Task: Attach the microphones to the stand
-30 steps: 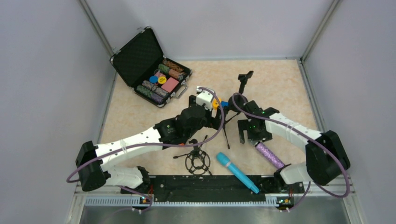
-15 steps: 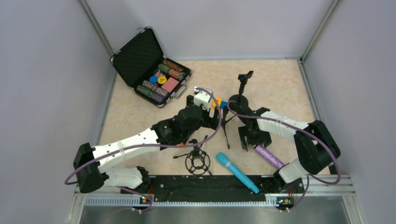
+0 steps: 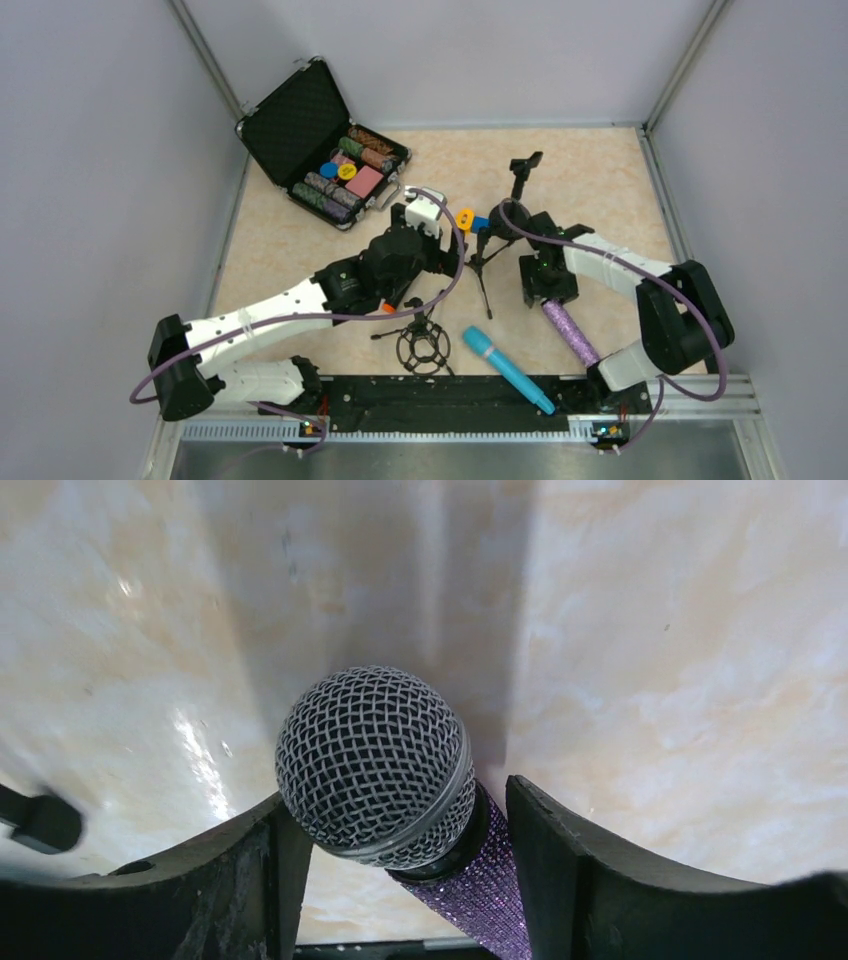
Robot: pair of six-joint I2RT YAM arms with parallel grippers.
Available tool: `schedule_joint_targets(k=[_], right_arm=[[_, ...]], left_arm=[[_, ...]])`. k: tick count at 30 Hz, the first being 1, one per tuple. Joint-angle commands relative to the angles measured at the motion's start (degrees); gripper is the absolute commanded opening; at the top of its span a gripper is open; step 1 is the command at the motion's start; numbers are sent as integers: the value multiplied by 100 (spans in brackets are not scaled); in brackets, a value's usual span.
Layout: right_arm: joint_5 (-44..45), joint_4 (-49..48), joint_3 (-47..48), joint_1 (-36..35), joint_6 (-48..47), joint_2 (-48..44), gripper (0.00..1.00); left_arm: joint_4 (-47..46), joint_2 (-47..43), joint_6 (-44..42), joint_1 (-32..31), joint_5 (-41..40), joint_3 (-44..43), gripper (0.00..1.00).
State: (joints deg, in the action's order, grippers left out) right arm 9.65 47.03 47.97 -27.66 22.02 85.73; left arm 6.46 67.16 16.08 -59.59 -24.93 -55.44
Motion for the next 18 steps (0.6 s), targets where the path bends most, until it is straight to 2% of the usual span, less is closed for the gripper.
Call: schedule_joint_targets(k=[1, 3, 10, 15, 18], right_arm=[[-794, -788, -50, 627, 45, -349, 58], [-931, -951, -34, 892, 19, -345, 55], [-1729, -1709, -18, 1843, 158, -205, 54], [-1545, -2043, 177, 2552, 252, -25, 56], [-1210, -2068, 370, 2745, 126, 96, 64]], left_arm=[[-251, -194, -87, 42, -84, 94, 95], [-219, -192, -80, 41, -75, 86, 94], [-202, -203, -31, 43, -39, 83, 94], [-210, -255, -23, 41, -35, 130, 94], [-170, -258, -13, 38, -43, 117, 94]])
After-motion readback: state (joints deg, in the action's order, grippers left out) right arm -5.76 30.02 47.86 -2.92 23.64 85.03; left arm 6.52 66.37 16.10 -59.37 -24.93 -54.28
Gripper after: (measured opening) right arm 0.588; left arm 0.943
